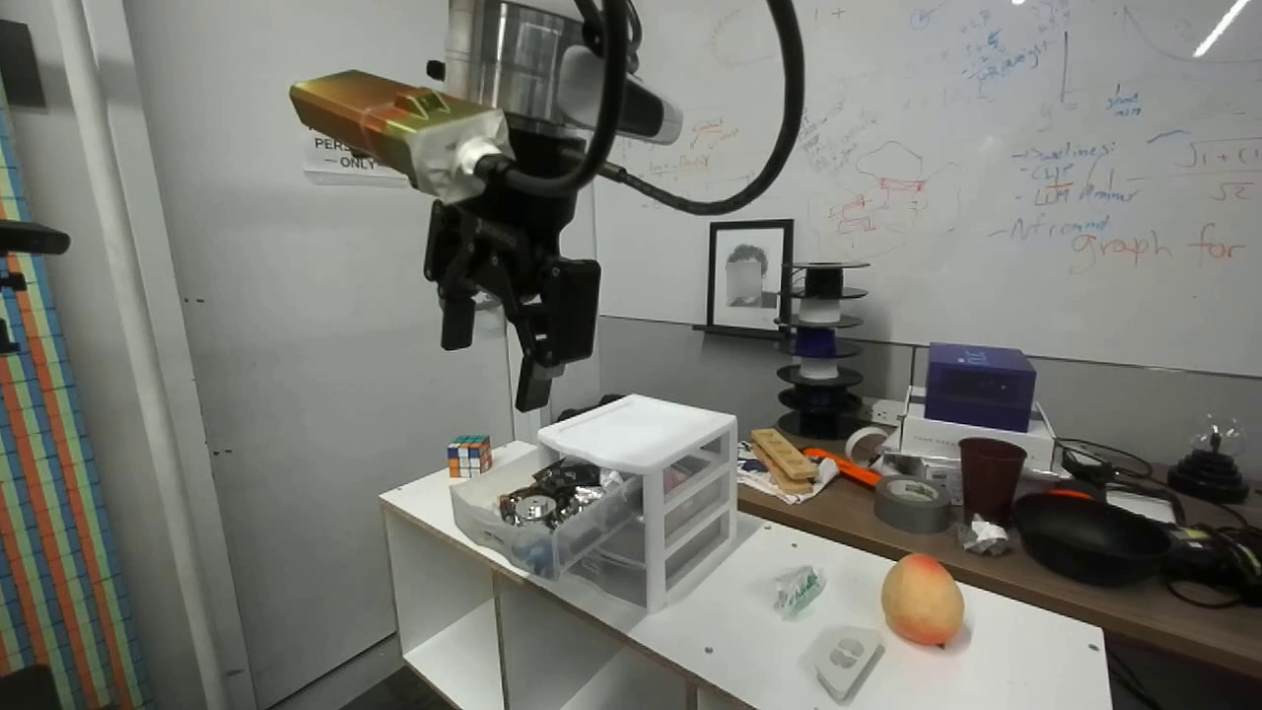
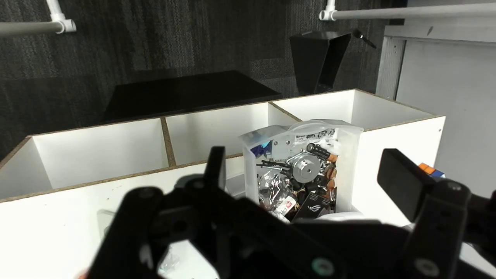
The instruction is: Put the plastic objects in the drawer then close the drawer.
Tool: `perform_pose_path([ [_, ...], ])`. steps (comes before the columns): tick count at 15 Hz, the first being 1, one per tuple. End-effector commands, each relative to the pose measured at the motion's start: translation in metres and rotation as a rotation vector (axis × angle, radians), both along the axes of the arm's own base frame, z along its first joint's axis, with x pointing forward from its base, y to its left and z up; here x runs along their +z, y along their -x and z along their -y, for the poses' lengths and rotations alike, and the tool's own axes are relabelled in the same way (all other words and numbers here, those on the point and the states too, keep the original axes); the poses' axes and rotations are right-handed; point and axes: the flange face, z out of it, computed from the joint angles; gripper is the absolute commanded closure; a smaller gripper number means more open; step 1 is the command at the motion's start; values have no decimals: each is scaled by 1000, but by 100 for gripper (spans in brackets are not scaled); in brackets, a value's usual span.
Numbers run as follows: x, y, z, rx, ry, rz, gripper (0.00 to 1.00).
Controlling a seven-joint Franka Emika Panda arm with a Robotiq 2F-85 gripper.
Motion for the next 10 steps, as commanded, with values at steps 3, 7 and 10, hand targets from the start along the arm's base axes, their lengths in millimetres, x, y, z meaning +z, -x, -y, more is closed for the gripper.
perform_pose_path([
  [3, 0, 0, 0, 0, 0, -1, 0],
  [7, 5, -7, 3, 3, 5, 5, 0],
  [10, 22, -24, 19, 8, 42, -15, 0],
])
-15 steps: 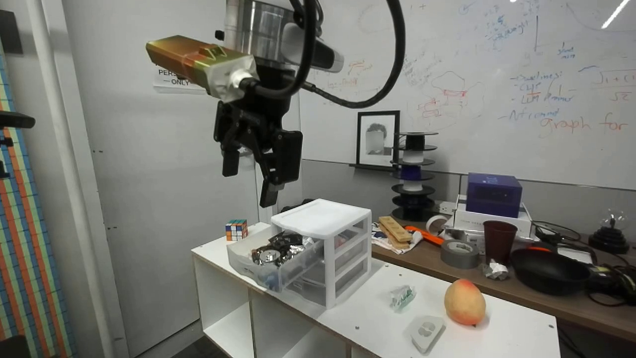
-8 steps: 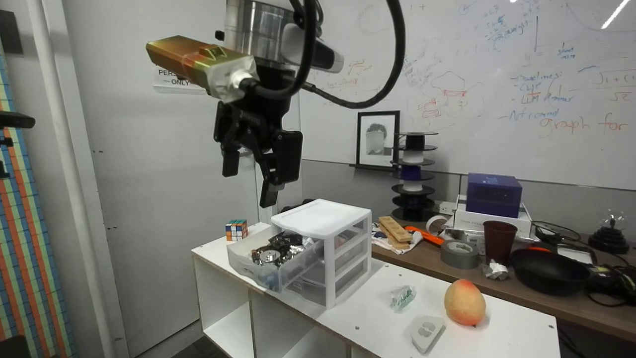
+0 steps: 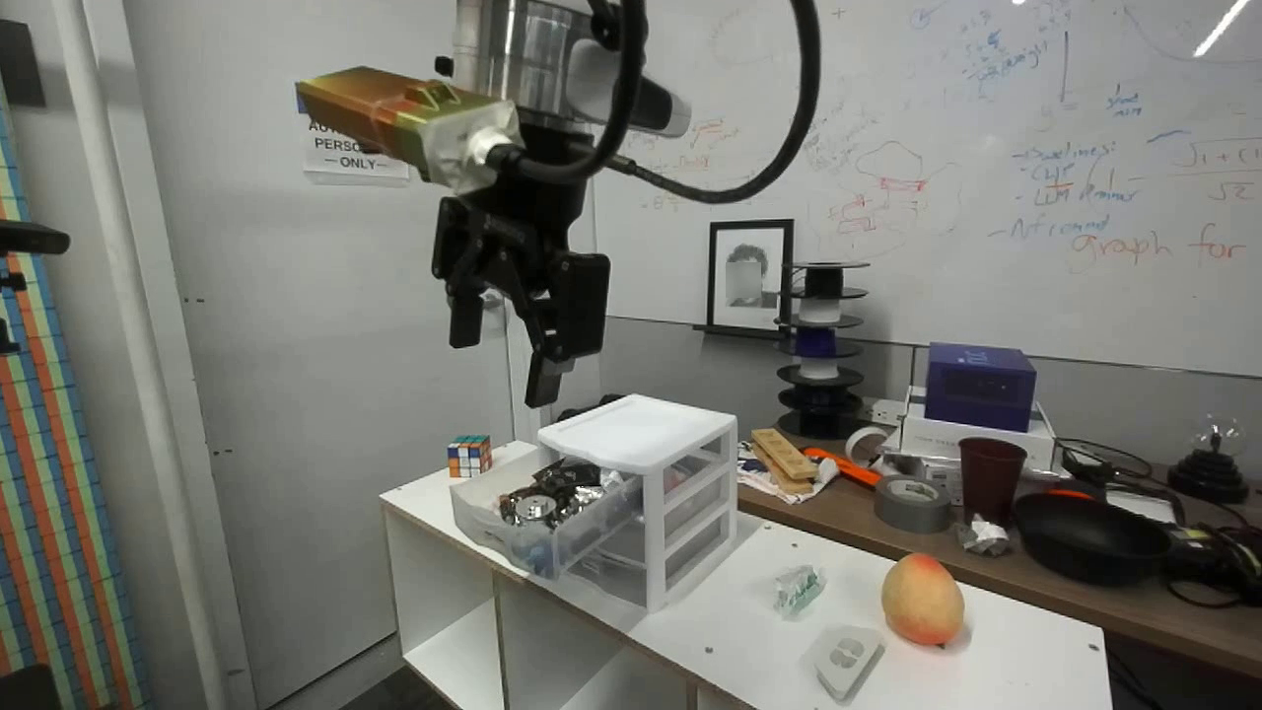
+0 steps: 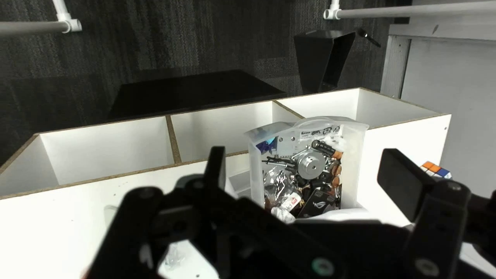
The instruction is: Put the plastic objects in the drawer then close the drawer.
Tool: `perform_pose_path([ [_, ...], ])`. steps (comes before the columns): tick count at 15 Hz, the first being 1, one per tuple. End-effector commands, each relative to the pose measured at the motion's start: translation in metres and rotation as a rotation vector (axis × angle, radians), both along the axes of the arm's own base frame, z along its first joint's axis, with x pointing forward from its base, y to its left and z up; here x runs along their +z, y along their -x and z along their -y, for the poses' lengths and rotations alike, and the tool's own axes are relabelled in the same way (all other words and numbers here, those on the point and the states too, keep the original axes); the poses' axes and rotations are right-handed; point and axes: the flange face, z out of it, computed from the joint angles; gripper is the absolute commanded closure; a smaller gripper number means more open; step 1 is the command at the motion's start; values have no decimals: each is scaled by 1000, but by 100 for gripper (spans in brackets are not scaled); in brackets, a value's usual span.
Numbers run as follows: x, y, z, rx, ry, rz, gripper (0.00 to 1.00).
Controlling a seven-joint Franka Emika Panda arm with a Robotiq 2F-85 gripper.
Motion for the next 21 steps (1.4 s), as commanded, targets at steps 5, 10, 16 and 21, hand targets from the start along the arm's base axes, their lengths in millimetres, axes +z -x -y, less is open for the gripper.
perform_pose_path([
  [5, 27, -76, 48, 68, 49, -65, 0],
  [10, -7, -160, 70, 70, 141, -31, 0],
  [16, -69, -239, 88, 84, 198, -7, 0],
  [21, -129, -272, 119, 58, 224, -9, 0],
])
